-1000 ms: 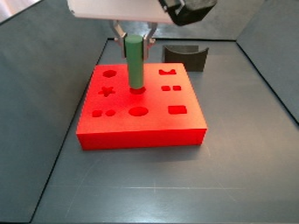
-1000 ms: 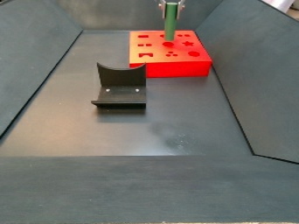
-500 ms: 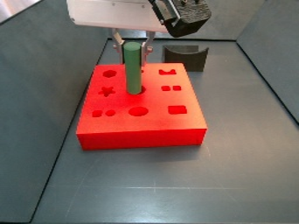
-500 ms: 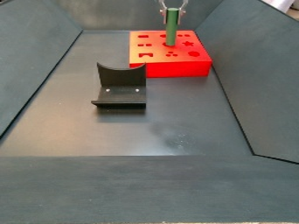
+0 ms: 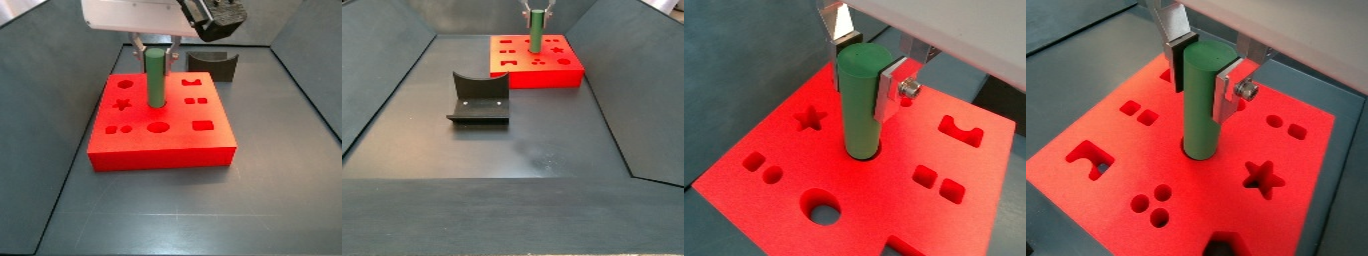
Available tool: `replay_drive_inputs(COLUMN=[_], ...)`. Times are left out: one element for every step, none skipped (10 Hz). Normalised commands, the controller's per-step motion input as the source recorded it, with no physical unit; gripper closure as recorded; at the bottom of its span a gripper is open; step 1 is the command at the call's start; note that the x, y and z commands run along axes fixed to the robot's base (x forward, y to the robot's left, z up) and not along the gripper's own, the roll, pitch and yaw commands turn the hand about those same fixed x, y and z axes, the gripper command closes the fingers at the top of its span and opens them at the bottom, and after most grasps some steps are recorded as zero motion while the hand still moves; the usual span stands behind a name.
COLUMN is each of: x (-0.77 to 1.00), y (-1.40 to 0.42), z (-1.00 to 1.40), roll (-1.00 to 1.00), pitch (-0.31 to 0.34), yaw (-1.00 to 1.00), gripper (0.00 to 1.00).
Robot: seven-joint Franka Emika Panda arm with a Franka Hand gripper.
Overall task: Pick up the round object. Move up. Place the round object on the fixture. Regrasp the round object. Move to above the board. Insert the round object.
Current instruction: Insert the round object.
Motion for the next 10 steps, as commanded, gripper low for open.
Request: replay_drive_inputs(x=[0.15, 0.11, 0.03, 0.00, 0.00, 0.00, 0.05, 0.13, 0.14, 0.09], y=[0.02, 0.01, 0.00, 0.00, 0.00, 0.00, 0.00, -0.10, -0.07, -0.04], z=[-0.21, -0.21, -0.56, -0.78, -0.73, -0.68, -0.79, -1.00, -0.98, -1.00], roll=[0.08, 0.09, 0.18, 0.24, 0.28, 0.31, 0.23, 0.00, -0.08, -0.06], pitch=[0.043, 0.044, -0.014, -0.076, -0.056, -0.037, -0.043, -0.106, -0.067, -0.039], yaw=[0.01, 0.03, 0.07, 0.14, 0.26, 0.33, 0.28, 0.03, 0.00, 0.00], gripper=[1.00, 1.00, 1.00, 1.00, 1.00, 1.00, 1.00, 1.00, 1.00, 1.00])
